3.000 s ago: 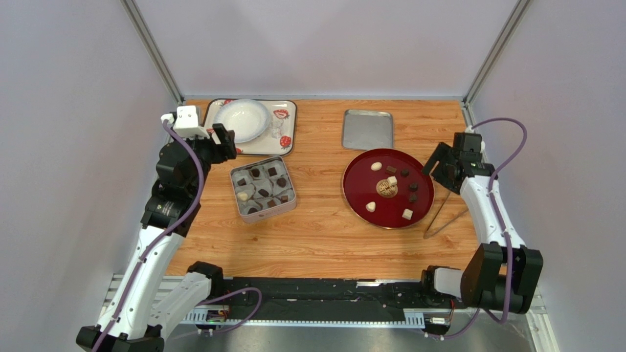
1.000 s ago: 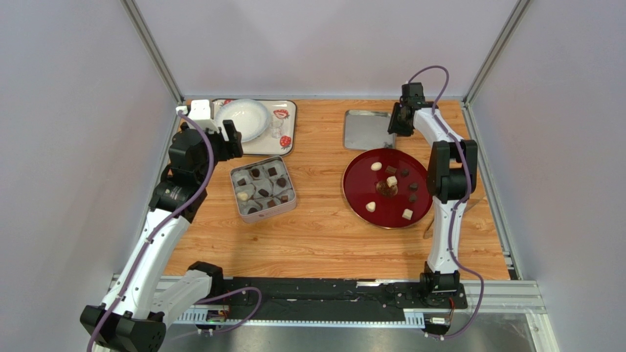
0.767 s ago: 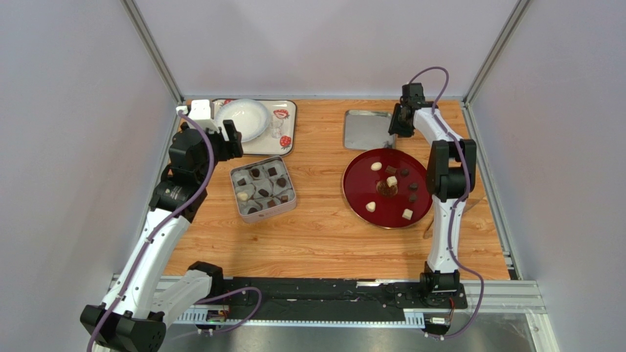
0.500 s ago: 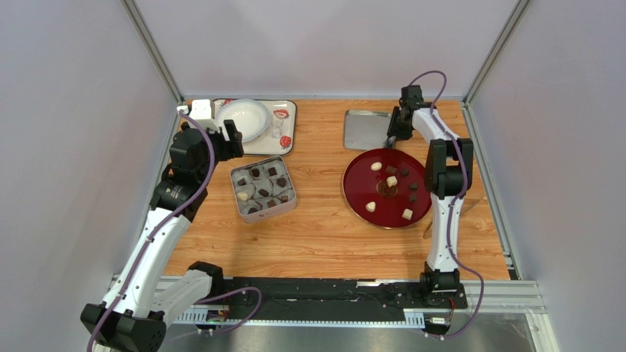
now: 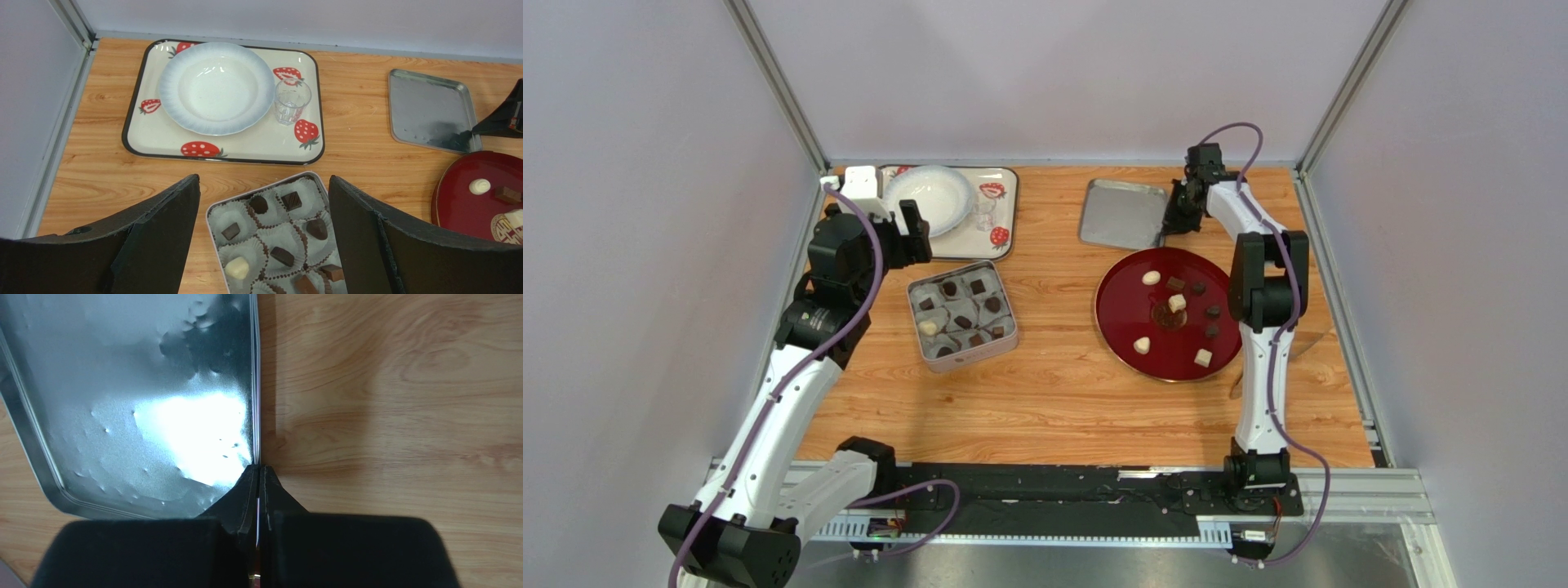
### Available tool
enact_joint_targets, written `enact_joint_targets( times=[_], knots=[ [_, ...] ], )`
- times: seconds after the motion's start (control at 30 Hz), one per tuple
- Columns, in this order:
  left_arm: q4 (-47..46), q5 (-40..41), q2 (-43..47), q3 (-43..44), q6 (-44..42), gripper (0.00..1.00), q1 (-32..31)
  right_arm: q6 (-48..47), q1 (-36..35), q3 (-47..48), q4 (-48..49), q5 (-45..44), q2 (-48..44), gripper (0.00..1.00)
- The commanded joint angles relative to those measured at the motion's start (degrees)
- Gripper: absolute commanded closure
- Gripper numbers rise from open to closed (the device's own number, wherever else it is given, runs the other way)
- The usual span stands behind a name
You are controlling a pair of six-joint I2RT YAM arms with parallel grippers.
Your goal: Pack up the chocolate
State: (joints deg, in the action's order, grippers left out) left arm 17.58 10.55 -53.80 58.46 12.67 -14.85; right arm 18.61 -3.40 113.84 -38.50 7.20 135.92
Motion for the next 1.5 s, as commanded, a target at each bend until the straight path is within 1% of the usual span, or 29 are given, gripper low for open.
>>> enact_joint_targets(
  times=[0.0, 0.23, 0.47, 0.67, 0.73, 0.77, 0.8, 0.83, 0.93, 1.1, 1.2, 1.23, 1.33, 1.47],
  knots=[
    [-0.62, -0.26, 0.10, 2.10, -0.10, 0.14, 0.26, 3.62, -2.13, 2.70, 4.47, 5.18, -1.09, 1.00],
    [-0.88, -0.61, -0.16, 2.10, 0.34, 0.14, 0.26, 5.91, -4.77, 3.85, 6.24, 7.39, -4.78, 1.00],
    [-1.06, -2.54, -0.87, 2.10, 1.31, 0.14, 0.26, 6.96, -6.44, -2.04, 8.88, 8.44, -12.16, 1.00],
    [-0.97, -6.15, -2.18, 2.45, 2.54, 0.14, 0.35, 7.67, -7.06, -11.43, 9.94, 10.11, -20.32, 1.00],
    [-1.23, -8.34, -2.62, 2.45, 3.93, 0.14, 0.26, 7.93, -7.24, -16.26, 10.55, 10.90, -22.70, 1.00],
    [-1.41, -9.39, -2.80, 2.45, 4.47, 0.14, 0.26, 8.11, -7.76, -18.02, 10.90, 11.08, -25.67, 1.00],
    [-1.67, -11.67, -2.97, 2.36, 5.08, 0.14, 0.26, 8.19, -8.02, -19.87, 11.77, 11.25, -27.09, 1.00],
    [-2.55, -12.91, -3.32, 2.36, 6.65, 0.14, 0.26, 8.54, -8.38, -23.63, 12.22, 11.43, -28.76, 1.00],
    [-5.35, -17.83, -4.64, 1.49, 11.04, 0.14, 0.26, 8.98, -9.43, -29.79, 12.66, 12.57, -34.83, 1.00],
    [-9.22, -27.75, -8.42, 2.36, 17.91, 0.15, 0.17, 10.74, -11.28, -38.68, 14.24, 14.06, -45.71, 1.00],
    [-11.51, -31.27, -10.71, 2.54, 22.22, 0.15, -0.70, 11.71, -12.68, -43.78, 14.94, 14.68, -50.21, 1.00],
    [-11.95, -31.72, -11.58, 2.63, 23.62, 0.15, -1.23, 11.80, -13.03, -44.75, 14.95, 14.51, -53.10, 1.00],
    [-11.61, -31.99, -12.99, 4.03, 24.33, 0.15, -4.39, 12.68, -14.79, -48.35, 15.30, 14.42, -57.94, 1.00],
    [-9.59, -29.45, -13.52, 5.00, 24.69, 0.16, -7.91, 14.78, -16.46, -52.75, 16.87, 14.42, -63.56, 1.00]
  ],
)
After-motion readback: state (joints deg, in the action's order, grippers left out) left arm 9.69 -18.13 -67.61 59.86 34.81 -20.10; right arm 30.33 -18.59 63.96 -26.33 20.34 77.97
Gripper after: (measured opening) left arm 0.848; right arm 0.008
